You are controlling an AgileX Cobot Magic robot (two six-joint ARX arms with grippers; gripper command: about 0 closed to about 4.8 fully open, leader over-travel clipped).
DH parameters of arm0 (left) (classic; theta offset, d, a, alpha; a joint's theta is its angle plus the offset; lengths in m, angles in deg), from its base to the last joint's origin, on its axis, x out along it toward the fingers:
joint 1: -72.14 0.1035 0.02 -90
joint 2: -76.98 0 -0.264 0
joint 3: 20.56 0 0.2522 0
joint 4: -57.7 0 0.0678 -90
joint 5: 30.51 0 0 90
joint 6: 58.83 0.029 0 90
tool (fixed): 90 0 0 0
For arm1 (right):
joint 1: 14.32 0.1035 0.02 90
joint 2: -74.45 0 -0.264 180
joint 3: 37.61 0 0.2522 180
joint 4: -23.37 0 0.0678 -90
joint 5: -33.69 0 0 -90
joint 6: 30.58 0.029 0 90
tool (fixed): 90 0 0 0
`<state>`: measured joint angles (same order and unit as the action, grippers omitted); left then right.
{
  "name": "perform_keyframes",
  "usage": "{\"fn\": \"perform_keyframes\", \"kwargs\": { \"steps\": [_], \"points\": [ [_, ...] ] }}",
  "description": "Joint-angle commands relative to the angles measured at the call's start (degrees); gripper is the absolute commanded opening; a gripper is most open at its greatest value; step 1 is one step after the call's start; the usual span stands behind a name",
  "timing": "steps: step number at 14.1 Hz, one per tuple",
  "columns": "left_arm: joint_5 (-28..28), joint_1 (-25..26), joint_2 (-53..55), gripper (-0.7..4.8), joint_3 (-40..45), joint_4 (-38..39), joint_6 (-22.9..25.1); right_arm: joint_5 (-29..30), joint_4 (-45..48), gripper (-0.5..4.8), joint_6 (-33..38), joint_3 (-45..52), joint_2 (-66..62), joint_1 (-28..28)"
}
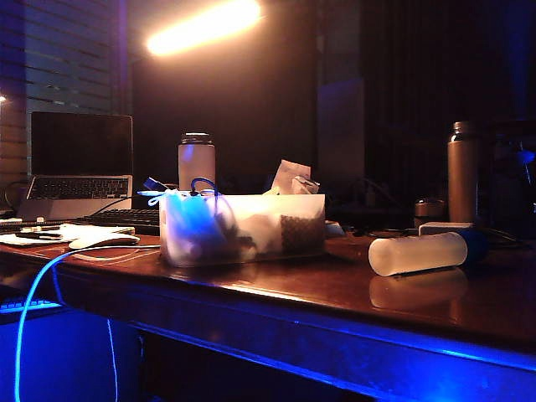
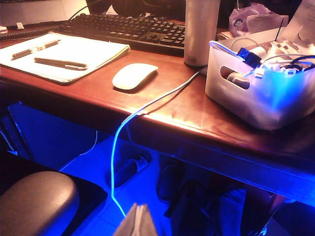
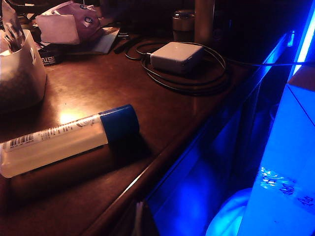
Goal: Pick up the liquid glue and place it into the translucent box.
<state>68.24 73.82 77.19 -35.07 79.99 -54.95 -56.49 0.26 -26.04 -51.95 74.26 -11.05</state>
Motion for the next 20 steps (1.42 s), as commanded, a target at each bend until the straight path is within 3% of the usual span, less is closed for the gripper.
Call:
{"fn": "perform_keyframes", "kwargs": {
  "steps": [1,4,7,9,10,12,15,16,18,20],
  "points": [
    [0.04,-0.02,-0.15,-0.01,0.39,0.94,0.20,0.17,-0.33,-0.05,0.20,0.20,0.04,0.00],
    [0.04,-0.02,-0.15,-0.01,0.39,0.94,-0.04,0.15,-0.33,-0.05,1.01,0.20,0.04,0.00],
    [-0.02,-0.04,-0.17,-0.03,-2.19,-5.90,-16.85,-0.33,0.59,-0.05,7.80,-1.97,0.04,0.00],
    [-3.02,-0.02,0.74,-0.03,-10.51,-5.55,-19.43,-1.64,0.50,-0.05,8.22,-7.91,-0.04,0.00],
    [-5.70,-0.02,3.93,-0.02,-16.15,-5.55,-18.34,-4.09,0.17,-0.05,8.83,-12.50,-1.03,-0.04],
    [-5.75,-0.02,16.15,-0.03,-28.06,-3.85,-13.40,-7.89,-0.94,-0.05,8.46,-21.00,-6.75,-0.04],
    [7.39,-0.07,39.41,-0.03,-51.74,9.79,-0.13,-7.65,-0.50,-0.05,6.82,-32.30,-20.96,-0.02],
    [15.23,-0.09,49.29,-0.03,-65.07,22.40,4.74,-6.36,-0.66,-0.05,2.95,-37.38,-28.85,-0.04],
    [23.37,-1.11,58.58,-0.03,-78.86,35.98,7.43,-2.36,-2.38,-0.05,-1.88,-43.76,-38.86,-0.02],
    [23.43,-3.78,63.63,-0.03,-87.73,43.21,8.24,-1.05,-6.91,-0.05,-1.86,-50.97,-49.64,-0.07]
  ]
}}
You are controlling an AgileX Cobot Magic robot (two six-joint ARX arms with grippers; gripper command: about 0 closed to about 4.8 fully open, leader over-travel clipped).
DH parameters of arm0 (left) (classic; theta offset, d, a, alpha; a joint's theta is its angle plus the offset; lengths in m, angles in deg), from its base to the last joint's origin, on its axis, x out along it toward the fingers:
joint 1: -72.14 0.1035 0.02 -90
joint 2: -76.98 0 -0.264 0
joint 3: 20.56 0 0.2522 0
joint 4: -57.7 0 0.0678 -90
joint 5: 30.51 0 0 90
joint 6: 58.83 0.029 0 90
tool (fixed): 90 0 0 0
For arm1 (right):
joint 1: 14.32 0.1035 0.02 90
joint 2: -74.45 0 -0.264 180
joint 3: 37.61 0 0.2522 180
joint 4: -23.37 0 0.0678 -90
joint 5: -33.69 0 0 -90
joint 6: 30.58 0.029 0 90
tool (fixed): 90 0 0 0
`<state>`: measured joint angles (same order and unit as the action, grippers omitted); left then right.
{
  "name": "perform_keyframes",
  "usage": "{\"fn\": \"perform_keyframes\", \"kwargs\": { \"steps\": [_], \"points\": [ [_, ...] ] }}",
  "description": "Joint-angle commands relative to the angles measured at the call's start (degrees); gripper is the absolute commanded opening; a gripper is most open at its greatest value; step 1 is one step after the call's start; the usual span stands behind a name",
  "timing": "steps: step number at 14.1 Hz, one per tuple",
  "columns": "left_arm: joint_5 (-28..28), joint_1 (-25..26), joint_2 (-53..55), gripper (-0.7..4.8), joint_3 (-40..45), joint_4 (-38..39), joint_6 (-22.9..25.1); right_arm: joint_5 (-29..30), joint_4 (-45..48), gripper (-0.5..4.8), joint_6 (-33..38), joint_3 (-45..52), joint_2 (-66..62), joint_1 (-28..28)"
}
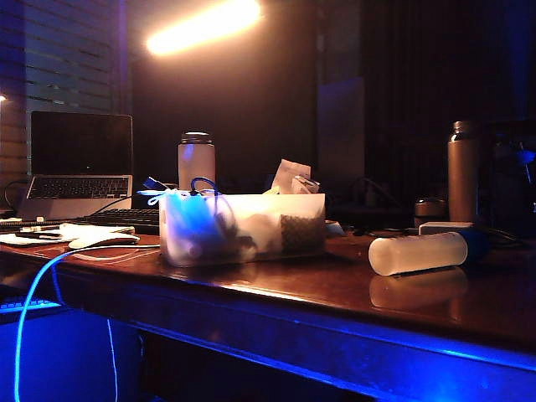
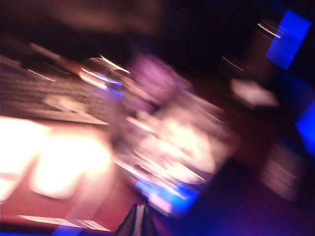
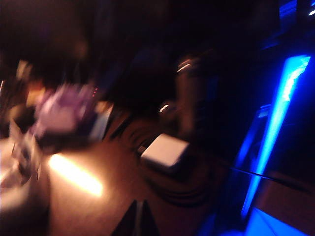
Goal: Pick up the liquid glue and place it into the translucent box.
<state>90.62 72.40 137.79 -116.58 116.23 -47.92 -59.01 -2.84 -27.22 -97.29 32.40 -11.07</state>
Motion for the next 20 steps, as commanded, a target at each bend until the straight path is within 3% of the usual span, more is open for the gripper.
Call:
{"fn": "perform_keyframes", "kwargs": {
  "steps": [1,4,5,7,13,14,16,17,20],
  "points": [
    [1.03,-4.11,3.93,-0.03,-7.82,6.91,1.11,2.27,-6.40,-0.05,-0.57,-9.51,-13.00,-0.07],
    [1.20,-7.93,4.04,-0.03,-8.26,6.25,1.09,6.14,-18.10,-0.05,-0.72,-21.07,-27.36,-0.07],
    [1.27,-8.31,4.04,-0.03,-8.28,6.14,1.07,6.12,-20.76,-0.05,-3.69,-23.15,-30.86,-0.07],
    [1.27,-8.37,4.02,-0.03,-8.28,6.16,0.66,6.03,-25.31,-0.05,-24.28,-25.05,-38.29,0.09],
    [1.29,-8.37,4.02,-0.03,-8.28,3.87,0.66,2.86,-31.85,-0.05,-49.99,-25.07,-44.68,1.55],
    [3.02,-8.37,4.02,-0.03,-8.26,3.74,0.68,2.34,-31.17,0.76,-56.26,-25.07,-44.72,3.08],
    [4.04,-8.37,4.02,-0.03,-8.28,3.61,0.68,0.26,-27.85,3.25,-60.70,-25.07,-45.46,5.14],
    [4.02,-8.37,4.02,-0.03,-8.26,3.43,0.68,-0.31,-25.99,3.47,-60.72,-25.07,-46.03,5.88],
    [4.04,-8.37,4.02,-0.03,-8.28,2.86,0.66,-0.15,-25.00,3.47,-64.72,-25.07,-49.35,6.97]
  ]
}}
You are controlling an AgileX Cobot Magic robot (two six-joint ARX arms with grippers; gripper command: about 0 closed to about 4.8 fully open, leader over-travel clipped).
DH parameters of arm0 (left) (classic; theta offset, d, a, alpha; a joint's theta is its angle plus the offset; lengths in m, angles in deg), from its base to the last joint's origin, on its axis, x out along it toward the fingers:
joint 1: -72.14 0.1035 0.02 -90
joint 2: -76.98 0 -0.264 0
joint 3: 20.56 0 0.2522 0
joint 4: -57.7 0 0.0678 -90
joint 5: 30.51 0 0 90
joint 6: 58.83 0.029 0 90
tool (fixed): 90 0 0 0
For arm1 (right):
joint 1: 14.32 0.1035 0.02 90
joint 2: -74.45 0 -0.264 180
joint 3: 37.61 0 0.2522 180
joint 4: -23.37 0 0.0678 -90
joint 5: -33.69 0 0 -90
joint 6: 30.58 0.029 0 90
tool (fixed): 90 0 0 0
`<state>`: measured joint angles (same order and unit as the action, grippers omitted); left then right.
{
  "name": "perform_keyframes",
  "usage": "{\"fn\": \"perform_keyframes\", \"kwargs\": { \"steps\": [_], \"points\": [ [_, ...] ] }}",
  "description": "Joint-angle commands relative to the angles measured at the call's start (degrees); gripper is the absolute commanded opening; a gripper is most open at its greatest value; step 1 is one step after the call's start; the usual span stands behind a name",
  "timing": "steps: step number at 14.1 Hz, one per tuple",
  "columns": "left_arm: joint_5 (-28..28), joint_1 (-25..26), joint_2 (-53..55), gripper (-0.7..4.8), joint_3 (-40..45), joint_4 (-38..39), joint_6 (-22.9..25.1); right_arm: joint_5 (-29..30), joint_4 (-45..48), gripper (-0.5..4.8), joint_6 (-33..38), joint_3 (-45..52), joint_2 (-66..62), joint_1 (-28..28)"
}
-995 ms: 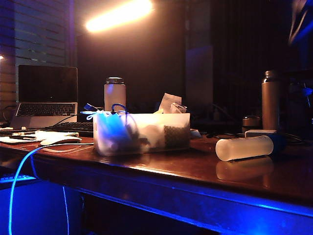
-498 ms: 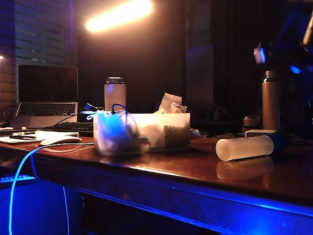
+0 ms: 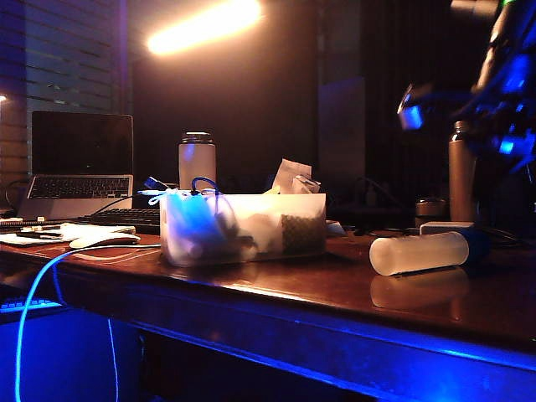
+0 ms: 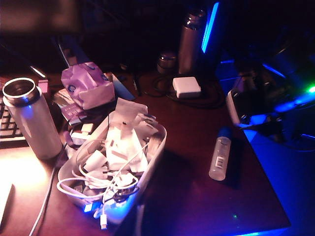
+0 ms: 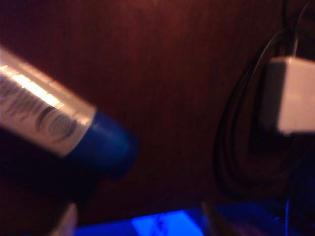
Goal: Pick up the liquid glue and place it into the translucent box.
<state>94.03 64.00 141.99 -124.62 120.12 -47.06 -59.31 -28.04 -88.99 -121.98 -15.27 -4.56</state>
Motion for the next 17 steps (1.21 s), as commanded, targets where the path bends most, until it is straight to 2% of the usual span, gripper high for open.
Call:
{"fn": "perform_keyframes", "kwargs": {
  "steps": [1,7,11,16,17],
  "points": [
    [0.63,0.02,-0.17,-0.03,-0.22,-1.09,-0.20,0.13,-0.50,3.47,-4.28,-0.37,-2.89,0.61],
    [0.66,0.02,-0.17,-0.03,-0.22,-1.16,-0.20,0.39,-2.34,3.46,-9.60,-0.39,-7.61,0.76],
    [0.66,0.02,-0.17,-0.03,-0.22,-1.14,-0.20,0.81,0.44,3.46,-10.86,-0.39,-11.45,0.76],
    [0.66,0.02,-0.17,-0.03,-0.22,-1.14,-0.20,4.70,5.68,3.44,-10.78,-0.46,-13.25,0.81],
    [0.66,0.02,-0.17,-0.03,-0.20,-1.11,-0.22,4.92,6.78,3.31,-10.60,-0.46,-13.25,0.81]
  ]
}}
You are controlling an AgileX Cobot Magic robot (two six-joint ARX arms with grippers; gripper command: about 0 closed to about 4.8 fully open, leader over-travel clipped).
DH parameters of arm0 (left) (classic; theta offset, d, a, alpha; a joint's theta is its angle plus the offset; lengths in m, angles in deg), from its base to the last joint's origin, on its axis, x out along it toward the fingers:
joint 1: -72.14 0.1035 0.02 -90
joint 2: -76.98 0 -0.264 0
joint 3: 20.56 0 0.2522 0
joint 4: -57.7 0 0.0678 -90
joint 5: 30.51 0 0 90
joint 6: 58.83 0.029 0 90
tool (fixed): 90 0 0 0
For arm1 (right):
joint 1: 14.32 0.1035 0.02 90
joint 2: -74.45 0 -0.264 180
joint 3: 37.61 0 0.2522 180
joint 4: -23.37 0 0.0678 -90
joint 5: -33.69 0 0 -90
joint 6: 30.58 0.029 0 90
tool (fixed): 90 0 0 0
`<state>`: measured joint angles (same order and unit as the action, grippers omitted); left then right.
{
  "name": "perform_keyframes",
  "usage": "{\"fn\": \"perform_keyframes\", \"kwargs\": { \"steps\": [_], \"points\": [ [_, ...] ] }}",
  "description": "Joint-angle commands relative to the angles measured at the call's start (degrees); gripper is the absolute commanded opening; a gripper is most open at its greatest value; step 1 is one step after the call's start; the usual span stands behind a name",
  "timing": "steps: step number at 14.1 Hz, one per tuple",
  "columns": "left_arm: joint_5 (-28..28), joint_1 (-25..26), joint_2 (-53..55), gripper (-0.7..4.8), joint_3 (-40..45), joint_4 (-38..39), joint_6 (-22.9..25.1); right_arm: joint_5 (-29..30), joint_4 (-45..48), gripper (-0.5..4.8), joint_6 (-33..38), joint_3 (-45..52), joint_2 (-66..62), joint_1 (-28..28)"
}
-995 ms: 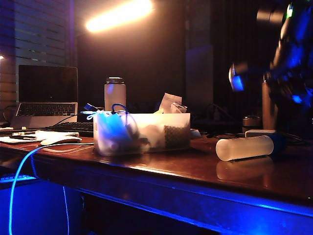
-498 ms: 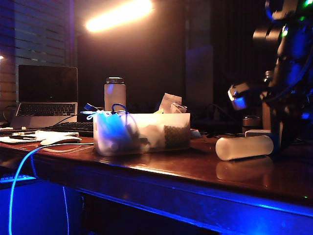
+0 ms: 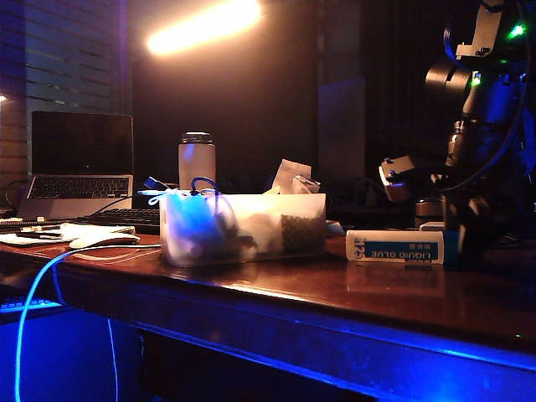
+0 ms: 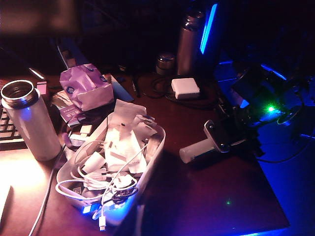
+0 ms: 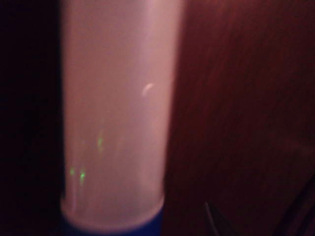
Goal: Pick up the liquid glue and place it into the translucent box.
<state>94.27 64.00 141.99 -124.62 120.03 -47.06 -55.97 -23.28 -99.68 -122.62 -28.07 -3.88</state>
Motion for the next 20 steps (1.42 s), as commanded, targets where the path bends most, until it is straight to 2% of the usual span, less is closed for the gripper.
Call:
{"fn": "perform_keyframes", "kwargs": {
  "steps": [1,4,5,8,14,20],
  "points": [
    [0.42,0.02,-0.17,-0.03,-0.20,-1.03,-0.22,2.47,2.54,3.31,0.17,0.17,-0.59,0.13],
    [0.42,0.02,-0.17,-0.03,-0.22,-1.03,-0.24,3.48,2.54,3.29,0.57,0.17,-2.34,0.13],
    [0.42,0.02,-0.17,-0.03,-0.20,-1.03,-0.24,3.76,2.54,3.00,1.60,0.17,-3.10,0.13],
    [0.42,0.02,-0.17,-0.03,-0.22,-1.05,-0.48,4.37,2.16,1.16,3.17,0.15,-3.93,0.13],
    [0.42,0.02,-0.17,-0.03,-0.20,-1.03,-0.48,4.55,4.94,1.01,6.51,0.02,-2.95,0.13],
    [0.42,0.02,-0.17,-0.03,-0.22,-1.09,-0.46,4.52,10.32,1.02,7.85,0.02,4.98,0.13]
  ]
}}
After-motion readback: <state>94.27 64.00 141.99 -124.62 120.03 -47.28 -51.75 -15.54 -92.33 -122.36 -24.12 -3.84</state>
